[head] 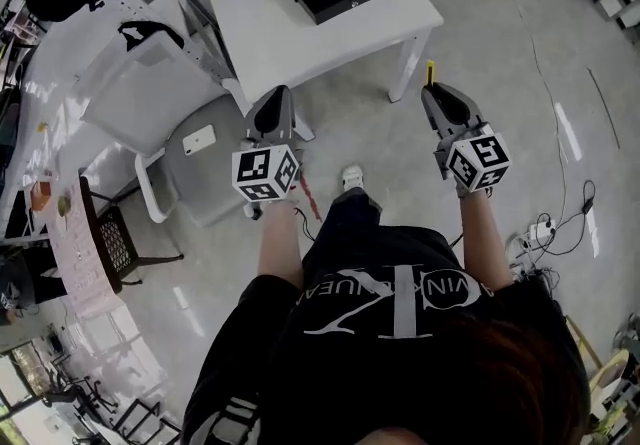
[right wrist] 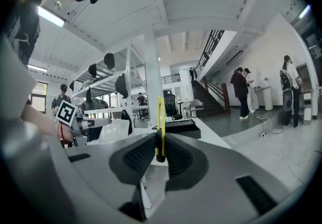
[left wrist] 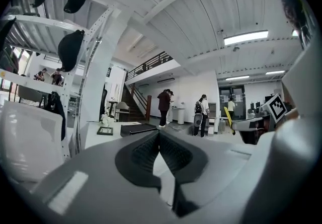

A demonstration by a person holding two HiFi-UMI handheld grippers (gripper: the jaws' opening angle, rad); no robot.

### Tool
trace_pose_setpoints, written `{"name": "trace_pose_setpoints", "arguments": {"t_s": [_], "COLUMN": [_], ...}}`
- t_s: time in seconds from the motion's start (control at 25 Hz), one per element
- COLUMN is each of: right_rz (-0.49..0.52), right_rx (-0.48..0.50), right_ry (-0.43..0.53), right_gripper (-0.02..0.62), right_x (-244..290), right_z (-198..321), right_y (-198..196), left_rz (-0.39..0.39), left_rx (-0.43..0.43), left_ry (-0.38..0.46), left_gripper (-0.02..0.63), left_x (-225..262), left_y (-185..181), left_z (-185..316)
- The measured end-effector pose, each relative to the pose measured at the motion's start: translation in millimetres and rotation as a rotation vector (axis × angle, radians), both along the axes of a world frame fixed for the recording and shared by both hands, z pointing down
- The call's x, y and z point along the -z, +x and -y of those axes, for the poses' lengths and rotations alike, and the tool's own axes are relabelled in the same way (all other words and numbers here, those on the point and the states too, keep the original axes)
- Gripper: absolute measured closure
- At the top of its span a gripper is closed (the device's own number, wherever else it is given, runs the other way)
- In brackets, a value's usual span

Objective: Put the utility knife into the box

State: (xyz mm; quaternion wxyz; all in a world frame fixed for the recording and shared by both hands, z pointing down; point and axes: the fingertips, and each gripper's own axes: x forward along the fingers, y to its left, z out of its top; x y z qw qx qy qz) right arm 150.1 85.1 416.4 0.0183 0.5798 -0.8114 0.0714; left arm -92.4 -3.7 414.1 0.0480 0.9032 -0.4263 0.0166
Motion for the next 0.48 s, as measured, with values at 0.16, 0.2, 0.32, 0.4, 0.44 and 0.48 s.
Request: {"name": "trace_pose_setpoints", "arguments": {"t_s": [0.16,0.2,0.32,0.4,0.44,0.48], "right_rz": [-0.002,0.000,0.002,0.000,0.000,-0.001], "right_rx": [0.021,0.019,0.011,0.007,0.006,0.005], "right_ry": [-0.049,-0.058,-0.070,-0.071,-0.070,-0.069], "right_gripper": [0.532,0.532,0.532,0.532,0.532,0.532], "right_x": [-16.8,-19.4,-20.4,-18.3,-17.1,-16.1], "right_z": [24.4,31.0,55.3,74.0,83.5,93.1], "right_y": [-4.2,-3.3,-1.3,-1.1,-1.3,-1.9], "left_rz": [0.007,0.007,0.003,0.001,-0.001,-0.003], "left_rx": [-0.019,-0.023,-0.027,-0.030,-0.032,-0.034], "left_ry": [-0.029,-0.034,-0.042,-0.044,-0.046,-0.048], "left_gripper": [0.595,0.595,0.595,0.595,0.595,0.595], "left_x": [-11.0,-12.6,-13.6,-13.2,-13.5,-14.3], "left_y": [11.4,13.3,15.1,15.4,15.6,15.8], "left_z": [29.5,37.7,65.6,84.9,94.4,103.8]}}
